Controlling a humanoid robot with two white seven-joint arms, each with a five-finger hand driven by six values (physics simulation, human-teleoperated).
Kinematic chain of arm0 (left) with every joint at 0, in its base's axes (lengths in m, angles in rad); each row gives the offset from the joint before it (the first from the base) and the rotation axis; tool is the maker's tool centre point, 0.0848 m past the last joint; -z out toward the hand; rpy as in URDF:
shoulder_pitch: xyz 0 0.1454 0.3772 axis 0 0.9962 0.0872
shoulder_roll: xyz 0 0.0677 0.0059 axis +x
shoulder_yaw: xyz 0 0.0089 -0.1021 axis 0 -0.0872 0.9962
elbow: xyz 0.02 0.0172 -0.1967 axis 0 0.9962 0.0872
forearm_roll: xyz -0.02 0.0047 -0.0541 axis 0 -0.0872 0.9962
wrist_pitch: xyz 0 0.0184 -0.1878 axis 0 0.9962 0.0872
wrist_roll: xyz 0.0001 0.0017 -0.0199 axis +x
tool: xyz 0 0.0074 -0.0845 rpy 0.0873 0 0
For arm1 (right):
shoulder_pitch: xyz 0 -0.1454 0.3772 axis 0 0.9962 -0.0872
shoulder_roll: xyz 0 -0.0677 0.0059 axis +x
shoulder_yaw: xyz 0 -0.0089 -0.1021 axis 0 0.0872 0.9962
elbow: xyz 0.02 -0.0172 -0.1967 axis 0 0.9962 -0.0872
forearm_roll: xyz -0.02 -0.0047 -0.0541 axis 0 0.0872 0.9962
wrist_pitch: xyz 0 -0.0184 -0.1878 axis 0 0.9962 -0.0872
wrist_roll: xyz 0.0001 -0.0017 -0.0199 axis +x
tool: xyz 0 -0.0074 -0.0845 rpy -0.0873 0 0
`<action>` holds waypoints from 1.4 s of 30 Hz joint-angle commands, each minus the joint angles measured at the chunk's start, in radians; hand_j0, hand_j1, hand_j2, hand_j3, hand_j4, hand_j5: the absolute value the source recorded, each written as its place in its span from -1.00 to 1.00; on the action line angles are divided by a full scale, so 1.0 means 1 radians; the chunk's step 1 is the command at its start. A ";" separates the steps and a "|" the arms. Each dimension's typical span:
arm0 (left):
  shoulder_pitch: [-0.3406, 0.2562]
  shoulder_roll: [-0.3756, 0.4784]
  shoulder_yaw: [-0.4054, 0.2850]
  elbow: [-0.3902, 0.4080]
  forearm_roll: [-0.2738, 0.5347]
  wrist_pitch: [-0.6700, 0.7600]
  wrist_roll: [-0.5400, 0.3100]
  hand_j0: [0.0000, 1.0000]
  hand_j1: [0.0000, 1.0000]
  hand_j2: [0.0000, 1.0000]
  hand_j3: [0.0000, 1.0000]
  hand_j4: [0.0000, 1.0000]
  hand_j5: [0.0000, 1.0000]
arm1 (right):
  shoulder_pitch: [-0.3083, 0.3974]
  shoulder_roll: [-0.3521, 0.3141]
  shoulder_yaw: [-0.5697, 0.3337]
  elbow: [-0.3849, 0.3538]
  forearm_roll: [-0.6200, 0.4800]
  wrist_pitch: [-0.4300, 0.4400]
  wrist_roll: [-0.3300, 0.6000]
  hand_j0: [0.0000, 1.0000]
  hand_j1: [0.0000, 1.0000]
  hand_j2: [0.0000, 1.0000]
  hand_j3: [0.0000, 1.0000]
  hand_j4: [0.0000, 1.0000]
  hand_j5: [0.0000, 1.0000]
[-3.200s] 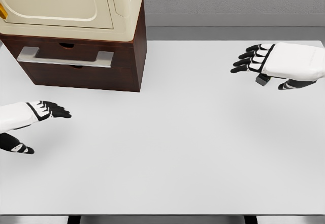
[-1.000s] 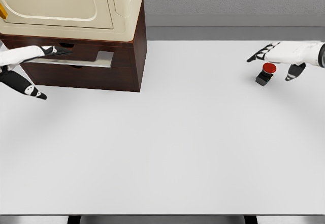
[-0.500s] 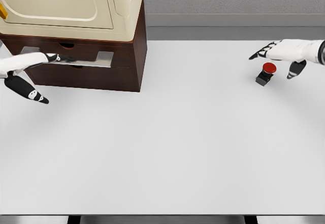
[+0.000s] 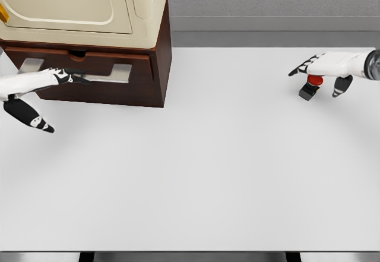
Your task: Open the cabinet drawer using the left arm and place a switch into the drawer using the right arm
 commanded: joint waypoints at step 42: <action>0.026 0.253 -0.174 -0.003 0.045 -0.304 -0.002 1.00 1.00 1.00 1.00 1.00 1.00 | -0.018 0.025 0.001 0.048 0.025 0.002 0.000 1.00 1.00 1.00 1.00 1.00 1.00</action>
